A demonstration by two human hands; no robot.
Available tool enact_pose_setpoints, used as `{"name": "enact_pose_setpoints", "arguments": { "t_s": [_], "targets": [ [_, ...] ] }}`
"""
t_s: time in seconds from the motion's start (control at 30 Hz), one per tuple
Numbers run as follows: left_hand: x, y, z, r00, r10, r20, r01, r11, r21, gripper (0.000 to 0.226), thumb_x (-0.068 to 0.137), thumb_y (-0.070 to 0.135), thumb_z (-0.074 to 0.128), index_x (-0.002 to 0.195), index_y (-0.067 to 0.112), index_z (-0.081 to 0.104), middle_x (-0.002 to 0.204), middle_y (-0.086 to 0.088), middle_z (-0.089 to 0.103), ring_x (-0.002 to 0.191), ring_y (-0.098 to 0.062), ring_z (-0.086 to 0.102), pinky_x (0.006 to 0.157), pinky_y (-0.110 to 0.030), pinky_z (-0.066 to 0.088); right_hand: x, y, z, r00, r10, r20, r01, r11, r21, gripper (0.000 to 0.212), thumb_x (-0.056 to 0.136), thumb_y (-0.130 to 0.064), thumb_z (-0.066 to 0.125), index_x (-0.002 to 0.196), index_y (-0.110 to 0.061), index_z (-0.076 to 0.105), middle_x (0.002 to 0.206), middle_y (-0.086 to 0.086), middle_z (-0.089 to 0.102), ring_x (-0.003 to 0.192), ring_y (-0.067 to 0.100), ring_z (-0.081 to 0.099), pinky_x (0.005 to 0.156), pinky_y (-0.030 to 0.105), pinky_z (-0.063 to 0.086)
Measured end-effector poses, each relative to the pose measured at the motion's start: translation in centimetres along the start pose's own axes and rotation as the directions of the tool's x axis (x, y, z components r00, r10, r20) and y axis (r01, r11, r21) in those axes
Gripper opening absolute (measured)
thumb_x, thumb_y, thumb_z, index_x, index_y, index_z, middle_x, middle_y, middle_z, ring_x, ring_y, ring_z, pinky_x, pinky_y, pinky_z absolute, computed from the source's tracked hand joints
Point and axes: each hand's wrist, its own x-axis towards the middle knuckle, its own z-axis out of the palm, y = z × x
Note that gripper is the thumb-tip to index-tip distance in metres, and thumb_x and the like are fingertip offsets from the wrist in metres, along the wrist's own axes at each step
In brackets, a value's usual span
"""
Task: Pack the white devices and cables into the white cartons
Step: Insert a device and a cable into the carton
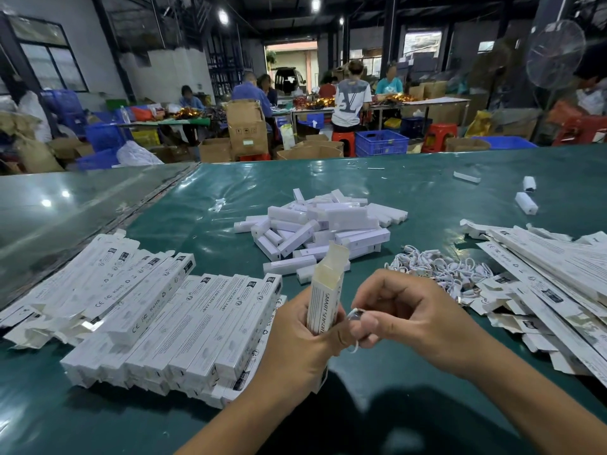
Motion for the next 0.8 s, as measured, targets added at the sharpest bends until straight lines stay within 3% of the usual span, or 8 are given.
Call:
{"name": "enact_pose_setpoints", "arguments": {
  "t_s": [0.07, 0.27, 0.4, 0.5, 0.6, 0.67, 0.73, 0.8],
  "targets": [
    [-0.1, 0.1, 0.1, 0.999, -0.008, 0.038, 0.009, 1.0, -0.024, 0.037, 0.053, 0.04, 0.09, 0.068, 0.019, 0.064, 0.057, 0.001, 0.058, 0.052, -0.01, 0.051, 0.049, -0.02, 0.043, -0.1, -0.3, -0.4, 0.998, 0.023, 0.054, -0.026, 0.999, 0.039, 0.035, 0.075, -0.035, 0.088, 0.091, -0.01, 0.068, 0.084, 0.009, 0.073, 0.075, 0.018, 0.072, 0.071, 0.025, 0.057],
    [-0.1, 0.0, 0.1, 1.0, 0.002, 0.027, 0.0, 0.995, -0.096, 0.072, 0.044, 0.061, 0.093, 0.072, 0.004, 0.06, 0.056, -0.004, 0.056, 0.049, -0.012, 0.05, 0.049, -0.02, 0.044, -0.1, 0.2, -0.5, 0.994, 0.04, 0.097, -0.043, 0.999, 0.031, 0.023, 0.08, -0.004, 0.081, 0.092, -0.015, 0.065, 0.084, 0.004, 0.073, 0.078, 0.015, 0.071, 0.071, 0.021, 0.054],
    [0.0, 0.1, 0.0, 0.999, -0.034, -0.013, 0.033, 0.998, -0.046, 0.069, 0.038, 0.077, 0.086, 0.07, 0.018, 0.067, 0.059, -0.001, 0.061, 0.052, -0.013, 0.054, 0.05, -0.023, 0.047, -0.1, 0.3, -0.6, 0.998, 0.02, 0.058, -0.019, 1.0, -0.014, 0.025, 0.082, -0.018, 0.084, 0.092, -0.01, 0.063, 0.087, 0.013, 0.074, 0.082, 0.023, 0.072, 0.074, 0.026, 0.056],
    [0.0, 0.2, -0.2, 0.999, -0.013, -0.044, 0.015, 0.999, 0.036, 0.069, 0.051, 0.08, 0.08, 0.077, 0.018, 0.064, 0.061, 0.001, 0.061, 0.054, -0.013, 0.053, 0.053, -0.021, 0.047, 0.0, -0.1, -0.8, 0.995, -0.04, -0.097, 0.034, 0.998, -0.056, 0.02, 0.078, -0.019, 0.084, 0.087, -0.012, 0.068, 0.086, 0.018, 0.075, 0.079, 0.024, 0.074, 0.072, 0.026, 0.059],
    [-0.1, 0.5, -0.4, 0.999, 0.007, -0.04, -0.002, 0.992, 0.127, 0.045, 0.075, 0.064, 0.066, 0.086, 0.021, 0.061, 0.066, 0.0, 0.054, 0.06, -0.012, 0.052, 0.058, -0.023, 0.047, 0.2, -1.3, -1.1, 0.924, -0.165, -0.346, 0.164, 0.986, -0.032, 0.013, 0.074, -0.015, 0.081, 0.082, -0.014, 0.071, 0.083, 0.016, 0.076, 0.073, 0.023, 0.076, 0.067, 0.024, 0.06],
    [-0.2, 0.5, -0.3, 1.0, 0.031, -0.006, -0.028, 0.965, 0.262, 0.036, 0.082, 0.061, 0.059, 0.09, 0.026, 0.058, 0.069, 0.004, 0.05, 0.063, -0.01, 0.048, 0.059, -0.034, 0.044, 0.1, -2.5, -1.2, 0.86, -0.267, -0.436, 0.266, 0.962, -0.064, 0.01, 0.075, -0.02, 0.079, 0.082, -0.018, 0.072, 0.078, 0.011, 0.075, 0.066, 0.02, 0.075, 0.063, 0.023, 0.059],
    [-0.4, 0.2, -0.1, 0.996, 0.071, 0.045, -0.082, 0.93, 0.359, 0.038, 0.086, 0.061, 0.058, 0.091, 0.023, 0.055, 0.066, 0.009, 0.045, 0.06, -0.007, 0.04, 0.056, -0.035, 0.036, -0.2, -3.5, -1.1, 0.845, -0.348, -0.406, 0.324, 0.937, -0.13, 0.015, 0.079, -0.027, 0.081, 0.085, -0.017, 0.072, 0.076, 0.008, 0.074, 0.063, 0.02, 0.074, 0.061, 0.023, 0.06],
    [-0.6, -0.1, 0.1, 0.99, 0.11, 0.086, -0.136, 0.893, 0.429, 0.036, 0.088, 0.058, 0.059, 0.09, 0.023, 0.053, 0.063, 0.015, 0.044, 0.056, -0.003, 0.036, 0.052, -0.022, 0.029, -0.7, -4.3, -0.8, 0.862, -0.367, -0.351, 0.315, 0.929, -0.197, 0.031, 0.078, -0.038, 0.084, 0.09, -0.012, 0.071, 0.074, 0.01, 0.074, 0.061, 0.021, 0.072, 0.06, 0.025, 0.06]
  ]
}}
